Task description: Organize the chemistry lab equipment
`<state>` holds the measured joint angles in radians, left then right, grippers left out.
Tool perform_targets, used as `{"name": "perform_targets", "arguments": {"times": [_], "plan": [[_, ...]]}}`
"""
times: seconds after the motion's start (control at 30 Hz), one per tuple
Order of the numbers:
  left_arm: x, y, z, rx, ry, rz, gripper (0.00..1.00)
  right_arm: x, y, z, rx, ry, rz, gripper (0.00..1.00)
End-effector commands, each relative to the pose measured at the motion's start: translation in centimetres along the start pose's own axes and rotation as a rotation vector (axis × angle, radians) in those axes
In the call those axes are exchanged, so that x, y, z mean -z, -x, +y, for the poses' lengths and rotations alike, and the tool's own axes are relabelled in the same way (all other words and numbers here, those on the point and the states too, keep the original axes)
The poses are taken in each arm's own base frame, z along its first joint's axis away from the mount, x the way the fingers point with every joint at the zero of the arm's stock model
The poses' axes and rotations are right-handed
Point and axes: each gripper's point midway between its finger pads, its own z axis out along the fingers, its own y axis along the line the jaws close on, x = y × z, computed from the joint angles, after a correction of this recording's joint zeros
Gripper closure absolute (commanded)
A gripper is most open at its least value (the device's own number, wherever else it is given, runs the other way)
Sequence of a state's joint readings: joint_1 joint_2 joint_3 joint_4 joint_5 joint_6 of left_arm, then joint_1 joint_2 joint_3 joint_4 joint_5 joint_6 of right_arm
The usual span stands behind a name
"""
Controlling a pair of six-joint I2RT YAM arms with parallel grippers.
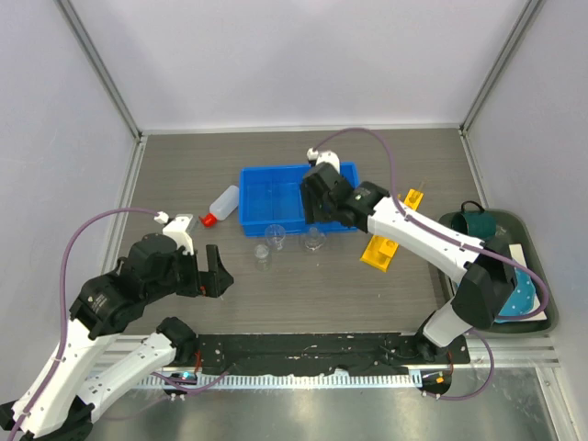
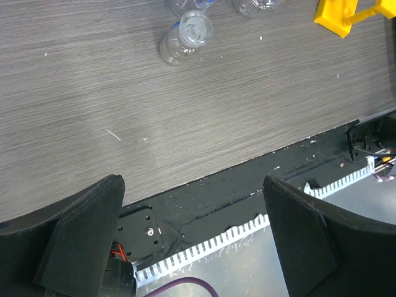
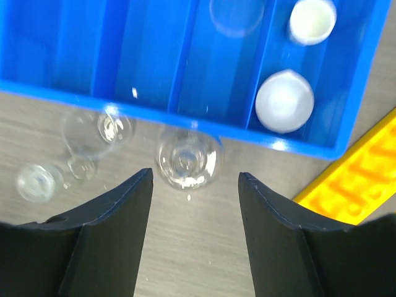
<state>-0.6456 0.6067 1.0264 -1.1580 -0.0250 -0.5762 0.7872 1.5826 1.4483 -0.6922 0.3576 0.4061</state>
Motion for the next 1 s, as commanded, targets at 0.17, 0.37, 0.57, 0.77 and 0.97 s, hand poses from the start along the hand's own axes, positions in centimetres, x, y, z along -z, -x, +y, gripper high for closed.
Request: {"name": "perform_targets", "arguments": {"times": [0.17,0.37,0.57,0.77,0.97], "plan": [[0.5,0.2,-0.4,0.023,-0.024,-0.025,0.00,-3.2,-7.0,0.7,-0.010,-0.037,0.074,0.36],[1.0,0.1,-0.1,0.018,-0.019,-0.032,0.00,-5.3,-7.4,1.2,0.001,-0.060,0.083,0.36],[1.1,0.0,0.1,0.012,-0.013,-0.034,0.00,-6.6,-7.1,1.8,0.013,-0.070,0.084,0.36],[1.0,-0.1,0.2,0.007,-0.009,-0.029,0.00,-6.9,-6.7,1.8,0.018,-0.080,0.074,0.39],[0.8,-0.1,0.2,0.007,-0.010,-0.028,0.00,-6.8,-6.3,1.9,0.022,-0.076,0.067,0.45]]}}
